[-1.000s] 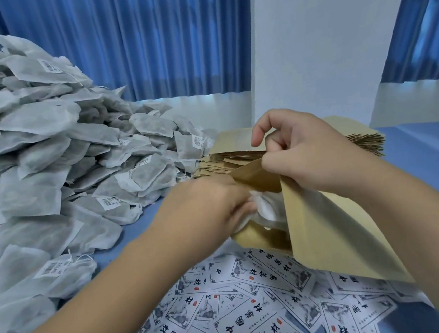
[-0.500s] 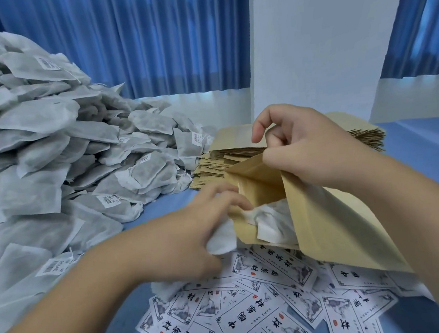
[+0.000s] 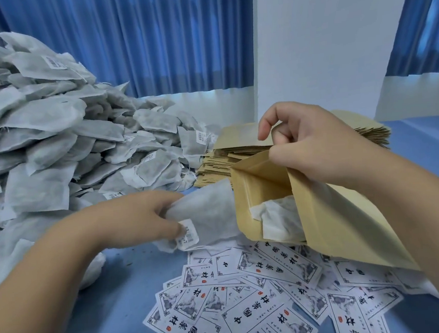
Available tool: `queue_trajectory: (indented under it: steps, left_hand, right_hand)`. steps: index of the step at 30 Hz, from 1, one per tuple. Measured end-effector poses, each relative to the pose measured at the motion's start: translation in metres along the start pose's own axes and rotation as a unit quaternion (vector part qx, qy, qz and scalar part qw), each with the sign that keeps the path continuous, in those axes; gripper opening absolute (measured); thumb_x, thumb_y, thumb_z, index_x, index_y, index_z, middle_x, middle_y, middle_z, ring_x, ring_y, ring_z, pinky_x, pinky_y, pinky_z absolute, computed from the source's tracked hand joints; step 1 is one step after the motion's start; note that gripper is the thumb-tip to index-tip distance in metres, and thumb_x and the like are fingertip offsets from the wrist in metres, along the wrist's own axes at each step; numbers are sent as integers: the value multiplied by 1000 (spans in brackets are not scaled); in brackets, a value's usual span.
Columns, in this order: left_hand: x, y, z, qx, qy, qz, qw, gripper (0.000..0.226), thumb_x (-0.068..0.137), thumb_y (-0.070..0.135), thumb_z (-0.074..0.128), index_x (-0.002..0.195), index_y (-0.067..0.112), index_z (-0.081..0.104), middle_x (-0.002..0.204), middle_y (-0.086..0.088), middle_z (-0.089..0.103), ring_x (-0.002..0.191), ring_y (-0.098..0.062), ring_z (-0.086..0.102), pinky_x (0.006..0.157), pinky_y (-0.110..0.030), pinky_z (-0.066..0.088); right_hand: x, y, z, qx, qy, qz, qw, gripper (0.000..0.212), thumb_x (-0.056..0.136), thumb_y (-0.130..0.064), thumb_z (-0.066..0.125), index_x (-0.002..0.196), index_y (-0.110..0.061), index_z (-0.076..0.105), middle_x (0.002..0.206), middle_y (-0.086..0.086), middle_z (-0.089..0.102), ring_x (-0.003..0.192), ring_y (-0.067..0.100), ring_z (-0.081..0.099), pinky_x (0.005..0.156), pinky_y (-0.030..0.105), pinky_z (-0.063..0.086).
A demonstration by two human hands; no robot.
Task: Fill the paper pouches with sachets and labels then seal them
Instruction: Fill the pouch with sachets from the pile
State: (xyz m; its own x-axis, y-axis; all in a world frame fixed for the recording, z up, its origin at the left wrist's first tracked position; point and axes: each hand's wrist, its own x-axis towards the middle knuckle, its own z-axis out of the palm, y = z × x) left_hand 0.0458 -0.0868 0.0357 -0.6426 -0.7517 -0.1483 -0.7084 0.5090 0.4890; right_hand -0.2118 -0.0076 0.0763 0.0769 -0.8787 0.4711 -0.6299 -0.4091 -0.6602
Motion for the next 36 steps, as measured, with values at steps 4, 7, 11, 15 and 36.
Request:
queue_trajectory:
  steps: [4,7,11,15,36]
  left_hand:
    - [0,1,-2,-148,47,73,985,23,82,21,70,99,36,64,93,3,71,85,-20,70,76,-44,59]
    - [-1,7,-2,-258,53,105,959,26,77,20,71,101,29,65,92,-4,70,77,-28,70,60,-39,59]
    - [-1,5,-7,-334,83,112,932,23,74,24,70,96,19,70,83,-13,69,62,-28,66,47,-33,54]
    - [0,2,-11,-443,106,73,887,8,71,20,66,73,15,72,64,-11,62,46,-23,58,35,-25,45]
    - [9,55,28,-625,15,66,778,55,67,-2,72,120,1,59,110,-21,69,90,-29,71,69,-29,59]
  right_hand:
    - [0,0,-1,1,2,2,1000,23,75,5,52,86,-15,56,46,-10,37,43,8,31,44,13,28]
    - [0,0,-2,1,5,2,1000,23,75,5,52,85,-15,56,46,-10,36,44,8,31,44,12,28]
    - [0,0,-2,0,7,-1,1000,23,75,4,52,85,-15,56,46,-10,36,43,8,31,43,12,28]
    - [-1,-1,-1,-6,5,-1,1000,23,74,4,52,85,-16,56,46,-9,38,43,7,32,43,13,28]
    - [0,-1,1,-14,0,1,1000,23,74,2,54,84,-18,57,48,-7,39,44,9,35,44,15,30]
